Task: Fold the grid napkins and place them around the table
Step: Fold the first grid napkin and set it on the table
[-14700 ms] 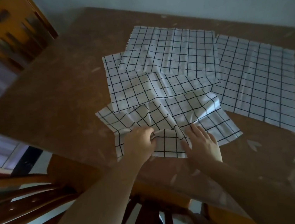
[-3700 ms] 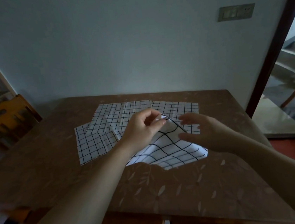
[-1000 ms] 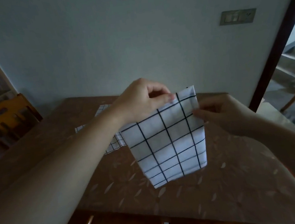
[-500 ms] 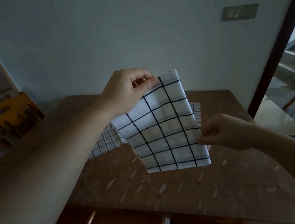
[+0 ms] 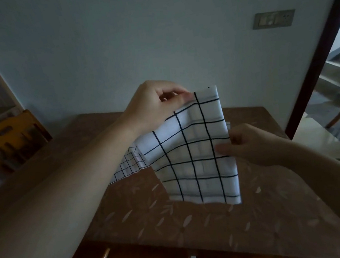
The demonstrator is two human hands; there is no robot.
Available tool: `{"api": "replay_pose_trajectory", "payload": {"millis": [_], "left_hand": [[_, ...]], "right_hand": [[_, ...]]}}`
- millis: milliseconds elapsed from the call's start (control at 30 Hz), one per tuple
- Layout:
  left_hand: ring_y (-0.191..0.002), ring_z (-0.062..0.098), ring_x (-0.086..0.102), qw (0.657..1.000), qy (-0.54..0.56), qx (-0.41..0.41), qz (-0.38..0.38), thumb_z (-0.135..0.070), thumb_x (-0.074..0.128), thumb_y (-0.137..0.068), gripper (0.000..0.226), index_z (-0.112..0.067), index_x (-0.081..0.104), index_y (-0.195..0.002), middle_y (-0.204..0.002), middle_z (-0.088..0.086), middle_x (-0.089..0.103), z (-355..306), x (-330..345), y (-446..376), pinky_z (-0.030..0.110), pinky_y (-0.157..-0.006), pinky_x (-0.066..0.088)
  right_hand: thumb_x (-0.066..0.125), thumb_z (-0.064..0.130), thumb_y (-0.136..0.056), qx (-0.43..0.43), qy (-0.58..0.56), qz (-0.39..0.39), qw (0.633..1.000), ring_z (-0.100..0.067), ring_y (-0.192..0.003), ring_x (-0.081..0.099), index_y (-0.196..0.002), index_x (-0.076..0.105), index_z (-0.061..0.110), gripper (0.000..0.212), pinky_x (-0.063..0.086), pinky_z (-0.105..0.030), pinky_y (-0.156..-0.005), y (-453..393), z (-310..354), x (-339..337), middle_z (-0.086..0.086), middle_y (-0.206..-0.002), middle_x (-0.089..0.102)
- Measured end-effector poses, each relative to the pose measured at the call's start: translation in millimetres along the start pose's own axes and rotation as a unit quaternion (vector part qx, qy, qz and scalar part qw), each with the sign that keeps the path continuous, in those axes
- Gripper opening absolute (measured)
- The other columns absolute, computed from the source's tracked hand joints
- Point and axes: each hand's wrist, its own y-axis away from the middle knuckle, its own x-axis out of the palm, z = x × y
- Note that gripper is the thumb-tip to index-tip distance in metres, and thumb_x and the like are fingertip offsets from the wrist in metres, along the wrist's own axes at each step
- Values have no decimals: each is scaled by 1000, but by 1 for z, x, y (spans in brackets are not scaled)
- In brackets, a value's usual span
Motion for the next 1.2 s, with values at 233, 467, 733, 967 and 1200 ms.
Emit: {"api": "replay_pose_trajectory", "payload": {"millis": [233,467,733,967,1200], "left_hand": [[-117,27,63,897,338,-286,7,-93,62,-41,118,-18,55,-132,-128,9,67,53,29,64,51,-103,45],[-129,28,55,808,477,-314,142,-77,72,-57,109,-22,42,-146,-142,2,57,74,93,134,48,-104,46],[-129,40,48,835,397,-379,39,-56,27,-100,58,-21,60,-131,-137,23,55,50,98,124,36,-101,47],[-105,15,62,764,545,-328,107,-66,53,-76,59,-24,72,-112,-105,-8,68,52,101,119,18,-88,49],[-119,39,59,786,469,-390,103,-28,66,-91,51,-6,53,-135,-132,22,59,66,101,111,53,-104,44]], "right_hand": [[70,27,-77,30,-236,-17,971,-21,-77,70,-86,73,-1,30,58,-28,-71,10,-19,-16,-17,-87,74],[58,16,-77,150,-433,-1,889,-29,-85,73,-108,63,-8,40,61,-34,-67,25,-48,8,-21,-97,73],[84,40,-65,62,-435,-25,898,-22,-91,71,-93,78,15,37,58,-37,-83,28,-55,18,-2,-84,77],[47,10,-96,126,-454,-110,875,-20,-80,72,-106,67,9,22,59,-32,-61,25,-50,14,-7,-94,73],[56,17,-94,148,-293,-127,936,-26,-83,73,-93,71,14,15,57,-39,-69,31,-66,12,-10,-90,76]]}}
